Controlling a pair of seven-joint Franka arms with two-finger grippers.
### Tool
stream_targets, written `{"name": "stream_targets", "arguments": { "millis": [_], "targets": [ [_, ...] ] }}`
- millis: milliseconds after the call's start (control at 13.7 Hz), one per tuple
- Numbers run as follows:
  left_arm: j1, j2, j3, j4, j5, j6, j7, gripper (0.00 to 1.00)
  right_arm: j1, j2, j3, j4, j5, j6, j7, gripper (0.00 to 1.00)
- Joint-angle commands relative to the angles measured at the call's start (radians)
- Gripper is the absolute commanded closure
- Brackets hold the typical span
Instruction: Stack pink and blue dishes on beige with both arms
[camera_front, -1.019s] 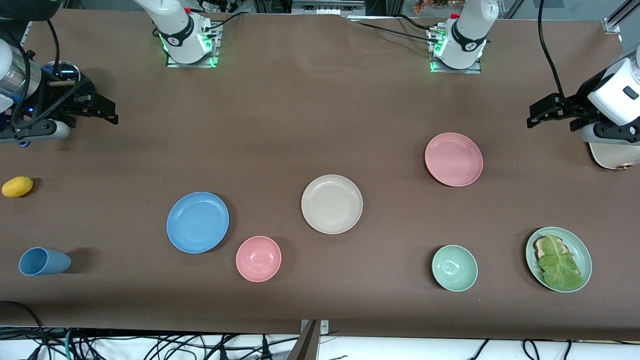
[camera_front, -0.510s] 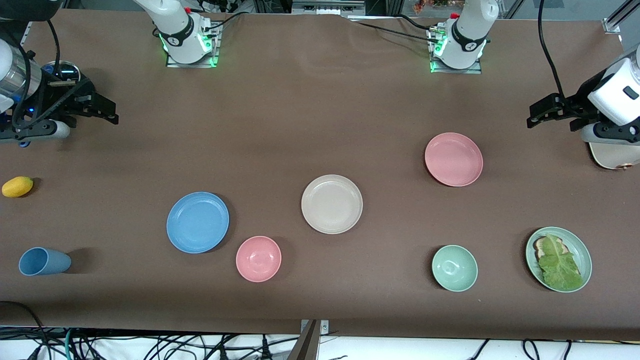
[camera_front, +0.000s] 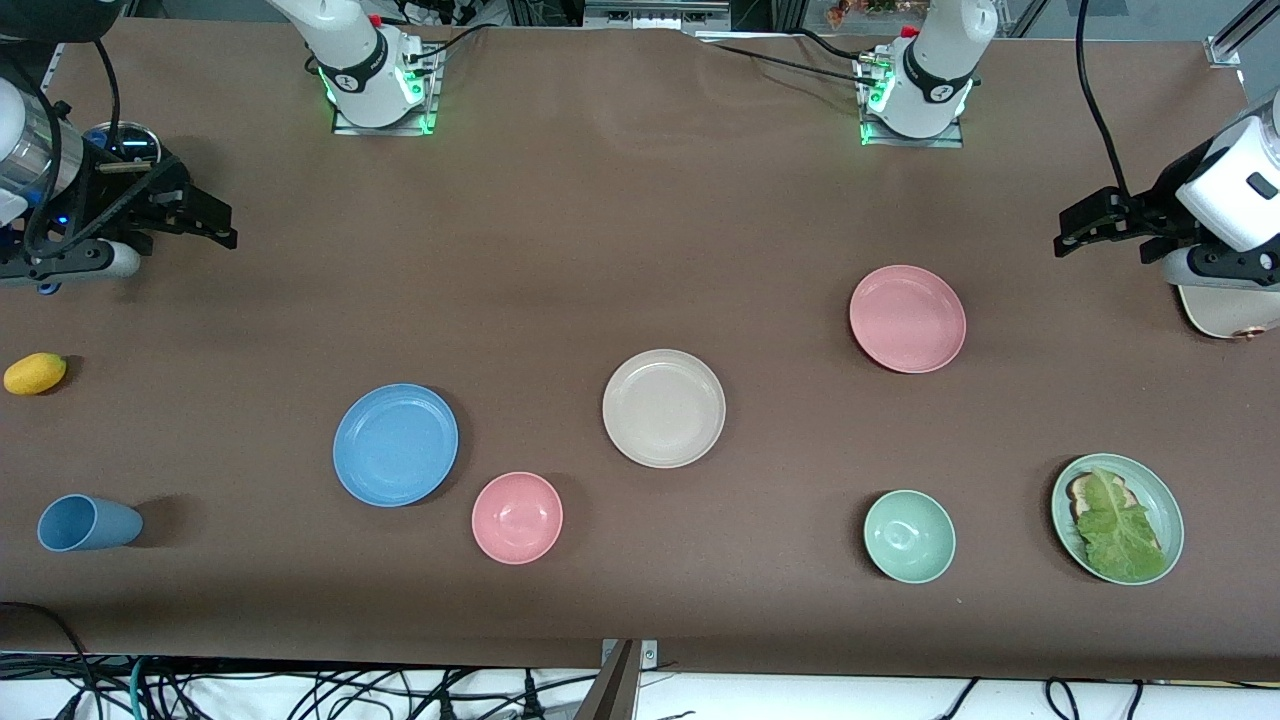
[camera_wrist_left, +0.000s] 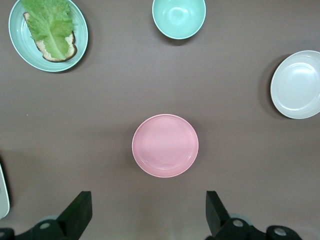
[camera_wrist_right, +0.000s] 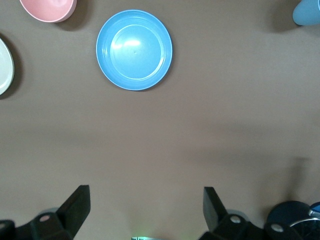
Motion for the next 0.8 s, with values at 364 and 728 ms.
{"name": "stream_targets", "arguments": {
  "millis": [364,728],
  "targets": [
    [-0.001,0.018,0.004,0.010,0.024,0.003,0.001,0.00,-0.011,0.006,0.006,0.019,0.013,-0.007,-0.013,0.00],
    [-0.004,0.109,0.005,0.011,0.026,0.005,-0.005,0.00,-0.011,0.006,0.006,0.019,0.016,-0.009,-0.013,0.00]
  ]
}}
